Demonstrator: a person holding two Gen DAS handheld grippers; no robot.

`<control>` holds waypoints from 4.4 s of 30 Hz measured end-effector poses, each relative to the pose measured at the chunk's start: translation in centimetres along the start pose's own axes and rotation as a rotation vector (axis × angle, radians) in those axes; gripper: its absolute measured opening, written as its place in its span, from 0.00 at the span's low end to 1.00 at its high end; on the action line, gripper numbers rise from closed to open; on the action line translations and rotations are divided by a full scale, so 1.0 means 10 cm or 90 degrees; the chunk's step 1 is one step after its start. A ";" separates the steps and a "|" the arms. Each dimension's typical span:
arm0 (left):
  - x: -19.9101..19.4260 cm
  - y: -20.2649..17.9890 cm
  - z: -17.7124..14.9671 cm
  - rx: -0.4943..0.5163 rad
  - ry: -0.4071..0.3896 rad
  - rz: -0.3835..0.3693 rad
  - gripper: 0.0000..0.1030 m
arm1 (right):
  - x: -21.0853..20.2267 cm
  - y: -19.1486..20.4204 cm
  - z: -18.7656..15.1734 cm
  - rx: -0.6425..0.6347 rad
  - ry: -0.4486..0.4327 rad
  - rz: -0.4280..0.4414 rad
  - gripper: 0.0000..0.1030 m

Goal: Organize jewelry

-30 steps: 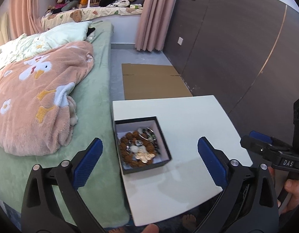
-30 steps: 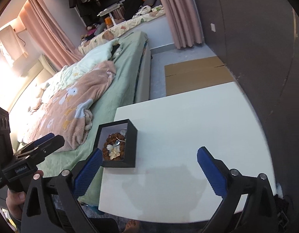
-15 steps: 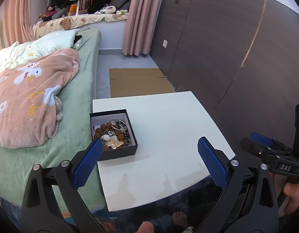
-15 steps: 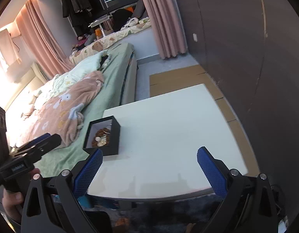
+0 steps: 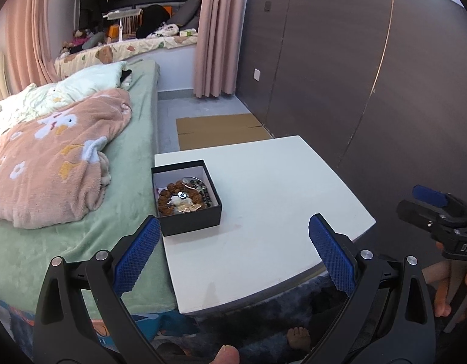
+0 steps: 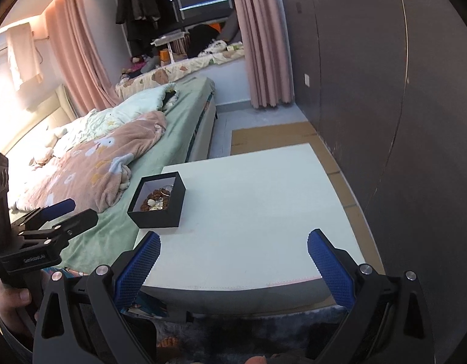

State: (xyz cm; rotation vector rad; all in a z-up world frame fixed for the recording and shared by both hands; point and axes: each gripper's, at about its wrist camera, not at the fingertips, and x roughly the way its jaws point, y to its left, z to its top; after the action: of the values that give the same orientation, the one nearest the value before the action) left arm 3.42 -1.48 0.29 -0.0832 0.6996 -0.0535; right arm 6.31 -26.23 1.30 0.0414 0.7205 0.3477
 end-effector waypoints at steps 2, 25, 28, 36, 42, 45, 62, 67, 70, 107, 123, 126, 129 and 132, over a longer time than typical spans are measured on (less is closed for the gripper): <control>0.01 -0.02 -0.05 0.012 -0.005 0.014 0.95 | -0.03 0.01 -0.04 -0.003 -0.012 -0.016 0.93; -0.06 0.04 -0.13 -0.009 -0.031 0.004 0.95 | 0.02 0.01 -0.13 0.012 0.004 -0.028 0.93; -0.07 0.03 -0.13 -0.005 -0.036 0.005 0.95 | 0.02 0.00 -0.13 0.015 0.003 -0.028 0.93; -0.10 0.08 -0.14 -0.022 -0.040 0.000 0.95 | 0.01 0.00 -0.13 0.011 0.003 -0.031 0.93; -0.10 0.09 -0.14 -0.022 -0.040 0.004 0.95 | 0.02 0.01 -0.13 0.011 0.002 -0.031 0.93; -0.10 0.08 -0.14 -0.019 -0.039 0.006 0.95 | 0.01 0.01 -0.13 0.012 0.002 -0.030 0.93; -0.16 0.05 -0.14 -0.008 -0.050 0.013 0.95 | 0.01 0.00 -0.13 0.017 0.003 -0.028 0.93; -0.16 0.04 -0.15 -0.006 -0.050 0.013 0.95 | 0.02 0.00 -0.13 0.016 0.003 -0.029 0.93; -0.18 0.03 -0.15 -0.004 -0.057 0.008 0.95 | 0.01 0.00 -0.13 0.017 0.003 -0.028 0.93; -0.15 0.07 -0.14 -0.005 -0.056 0.031 0.95 | 0.03 0.03 -0.15 0.025 0.004 -0.021 0.93; -0.23 0.04 -0.13 0.007 -0.084 0.043 0.95 | 0.03 0.02 -0.15 0.026 0.005 -0.021 0.93; -0.22 0.03 -0.13 0.008 -0.082 0.042 0.95 | 0.03 0.02 -0.15 0.026 0.005 -0.021 0.93; -0.22 0.04 -0.13 0.008 -0.081 0.042 0.95 | 0.04 0.02 -0.16 0.026 0.007 -0.021 0.93; -0.22 0.06 -0.14 0.004 -0.080 0.040 0.95 | 0.05 0.02 -0.17 0.026 0.008 -0.023 0.93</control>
State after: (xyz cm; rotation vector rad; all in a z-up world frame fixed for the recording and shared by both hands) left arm 0.89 -0.75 0.58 -0.0582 0.5760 0.0106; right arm 5.53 -26.03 -0.31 0.0652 0.7403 0.2995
